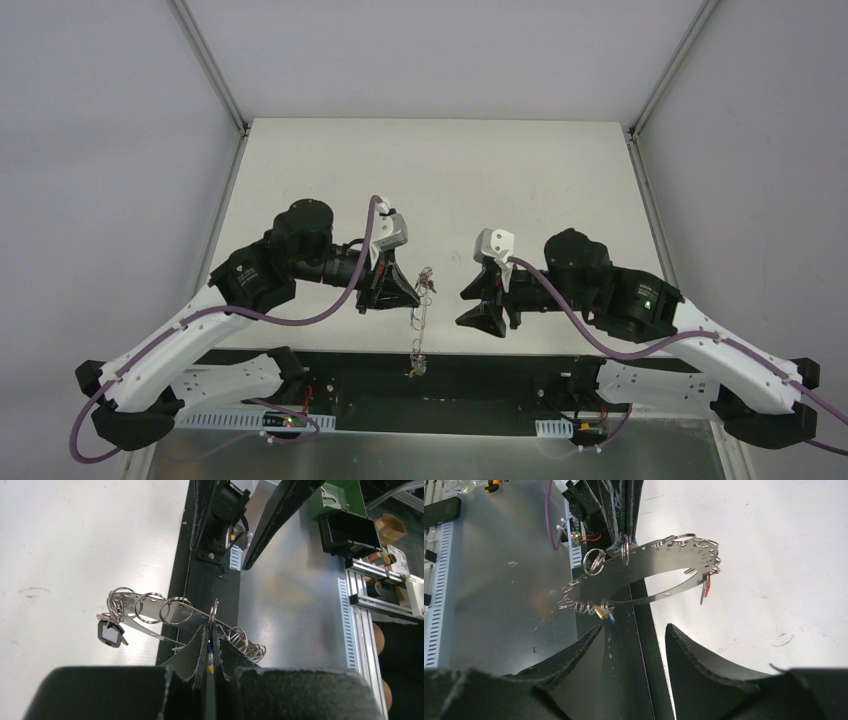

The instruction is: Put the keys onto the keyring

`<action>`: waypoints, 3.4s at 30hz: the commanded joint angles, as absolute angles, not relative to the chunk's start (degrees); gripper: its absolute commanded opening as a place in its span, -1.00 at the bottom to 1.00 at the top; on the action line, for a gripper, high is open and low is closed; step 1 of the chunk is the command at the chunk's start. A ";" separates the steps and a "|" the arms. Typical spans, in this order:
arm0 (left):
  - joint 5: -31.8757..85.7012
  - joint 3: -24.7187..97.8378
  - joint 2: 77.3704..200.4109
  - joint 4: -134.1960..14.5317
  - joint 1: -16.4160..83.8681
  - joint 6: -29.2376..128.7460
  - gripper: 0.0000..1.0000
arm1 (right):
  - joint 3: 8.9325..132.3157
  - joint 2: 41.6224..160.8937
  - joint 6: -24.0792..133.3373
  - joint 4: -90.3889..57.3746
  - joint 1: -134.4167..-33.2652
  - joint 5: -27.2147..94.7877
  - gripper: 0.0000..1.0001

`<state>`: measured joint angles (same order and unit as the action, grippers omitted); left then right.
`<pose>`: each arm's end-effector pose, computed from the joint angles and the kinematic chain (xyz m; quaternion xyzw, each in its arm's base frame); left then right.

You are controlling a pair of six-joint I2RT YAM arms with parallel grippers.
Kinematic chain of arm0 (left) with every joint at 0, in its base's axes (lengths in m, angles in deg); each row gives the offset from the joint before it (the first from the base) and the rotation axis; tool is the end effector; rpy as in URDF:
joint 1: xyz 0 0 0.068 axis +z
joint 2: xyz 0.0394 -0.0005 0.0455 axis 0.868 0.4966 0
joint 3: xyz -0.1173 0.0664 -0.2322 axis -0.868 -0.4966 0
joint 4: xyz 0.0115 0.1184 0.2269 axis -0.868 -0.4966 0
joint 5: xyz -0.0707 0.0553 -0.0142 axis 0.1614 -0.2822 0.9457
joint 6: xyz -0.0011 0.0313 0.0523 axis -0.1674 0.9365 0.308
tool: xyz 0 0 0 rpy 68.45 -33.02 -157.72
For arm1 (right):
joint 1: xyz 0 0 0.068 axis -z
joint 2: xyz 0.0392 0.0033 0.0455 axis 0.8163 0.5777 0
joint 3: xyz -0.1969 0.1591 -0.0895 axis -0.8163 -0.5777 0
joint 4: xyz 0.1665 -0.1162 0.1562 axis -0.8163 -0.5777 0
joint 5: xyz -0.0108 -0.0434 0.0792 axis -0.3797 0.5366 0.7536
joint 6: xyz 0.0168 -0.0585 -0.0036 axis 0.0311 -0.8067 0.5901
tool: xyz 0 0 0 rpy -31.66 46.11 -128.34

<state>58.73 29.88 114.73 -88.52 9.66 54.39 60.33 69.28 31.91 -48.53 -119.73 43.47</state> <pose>0.0924 -0.1586 0.4097 0.4714 0.5996 -0.5174 0.3880 0.0620 0.1651 0.4011 -0.5823 0.5436 0.3559 0.4886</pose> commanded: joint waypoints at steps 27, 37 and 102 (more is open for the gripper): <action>63.53 43.29 121.62 -105.53 9.69 60.75 -1.00 | 64.37 77.17 30.94 -30.82 -120.00 55.33 -0.15; 62.14 47.34 122.61 -110.95 9.63 64.51 -1.00 | 64.37 80.19 32.20 -25.27 -119.96 56.55 -0.24; 58.42 49.59 115.79 -105.10 9.47 63.39 -0.59 | 54.88 75.67 39.25 -7.16 -121.94 49.36 -1.00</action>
